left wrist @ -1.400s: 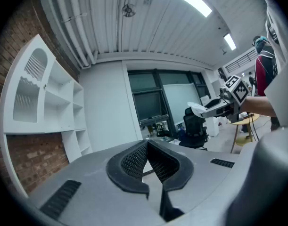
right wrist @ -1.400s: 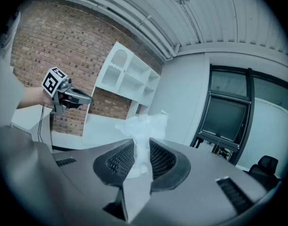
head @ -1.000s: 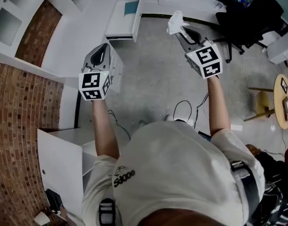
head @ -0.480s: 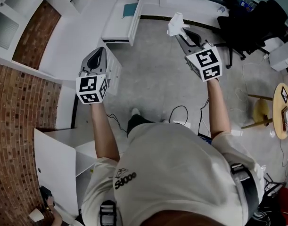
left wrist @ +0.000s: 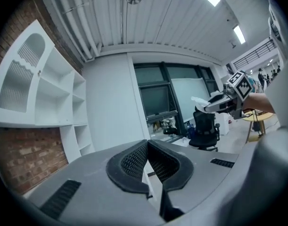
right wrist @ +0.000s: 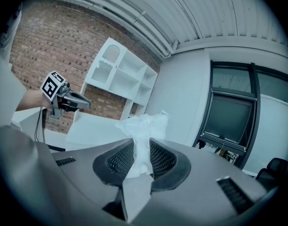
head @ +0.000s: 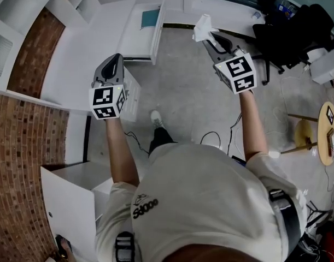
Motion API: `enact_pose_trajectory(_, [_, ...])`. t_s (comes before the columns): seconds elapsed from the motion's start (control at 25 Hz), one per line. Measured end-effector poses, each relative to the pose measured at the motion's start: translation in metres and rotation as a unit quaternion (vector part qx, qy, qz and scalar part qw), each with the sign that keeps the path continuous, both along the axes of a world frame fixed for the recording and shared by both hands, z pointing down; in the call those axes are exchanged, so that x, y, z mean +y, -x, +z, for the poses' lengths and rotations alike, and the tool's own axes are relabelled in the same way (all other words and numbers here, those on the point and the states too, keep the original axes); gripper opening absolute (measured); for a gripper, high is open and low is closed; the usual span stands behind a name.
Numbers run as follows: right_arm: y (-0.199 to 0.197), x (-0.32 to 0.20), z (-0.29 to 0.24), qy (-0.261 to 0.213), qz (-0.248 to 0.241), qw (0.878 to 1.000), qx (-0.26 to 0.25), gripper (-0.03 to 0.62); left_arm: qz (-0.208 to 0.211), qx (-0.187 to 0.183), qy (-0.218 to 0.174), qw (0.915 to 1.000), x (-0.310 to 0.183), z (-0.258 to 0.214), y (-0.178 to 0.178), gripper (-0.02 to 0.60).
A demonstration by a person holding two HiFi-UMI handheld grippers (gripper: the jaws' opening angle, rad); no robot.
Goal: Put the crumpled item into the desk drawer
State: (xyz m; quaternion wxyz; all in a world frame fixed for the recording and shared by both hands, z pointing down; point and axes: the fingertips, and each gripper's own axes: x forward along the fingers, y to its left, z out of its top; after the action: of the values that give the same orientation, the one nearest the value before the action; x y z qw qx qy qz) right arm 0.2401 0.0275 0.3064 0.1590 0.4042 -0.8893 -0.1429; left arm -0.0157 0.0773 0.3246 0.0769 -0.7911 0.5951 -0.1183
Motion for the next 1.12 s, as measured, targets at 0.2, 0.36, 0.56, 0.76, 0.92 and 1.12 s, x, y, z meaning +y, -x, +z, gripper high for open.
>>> enact_pose_trajectory(0.2, [0.04, -0.065, -0.011, -0.001, 0.011, 1.0, -0.003, 0.081, 0.013, -0.003, -0.005, 0.9999, -0.071, -0.012, 0.038, 0.018])
enact_pose_trajectory(0.36, [0.073, -0.109, -0.012, 0.005, 0.017, 1.0, -0.002, 0.081, 0.025, -0.004, 0.003, 0.9997, -0.12, -0.011, 0.066, 0.018])
enact_pose_trajectory(0.56, [0.116, -0.159, -0.008, 0.017, 0.022, 1.0, 0.002, 0.081, 0.035, 0.0, 0.012, 0.9993, -0.173, -0.008, 0.102, 0.018])
enact_pose_trajectory(0.76, [0.15, -0.203, -0.003, 0.023, 0.028, 0.999, 0.005, 0.081, 0.041, 0.006, 0.021, 0.9989, -0.22, -0.002, 0.134, 0.018])
enact_pose_trajectory(0.92, [0.172, -0.236, 0.004, 0.031, 0.036, 0.999, 0.009, 0.081, 0.052, 0.011, 0.027, 0.9982, -0.256, 0.002, 0.152, 0.018])
enact_pose_trajectory(1.12, [0.196, -0.265, 0.017, 0.044, 0.043, 0.998, 0.014, 0.081, 0.057, 0.018, 0.038, 0.9975, -0.289, 0.013, 0.172, 0.018])
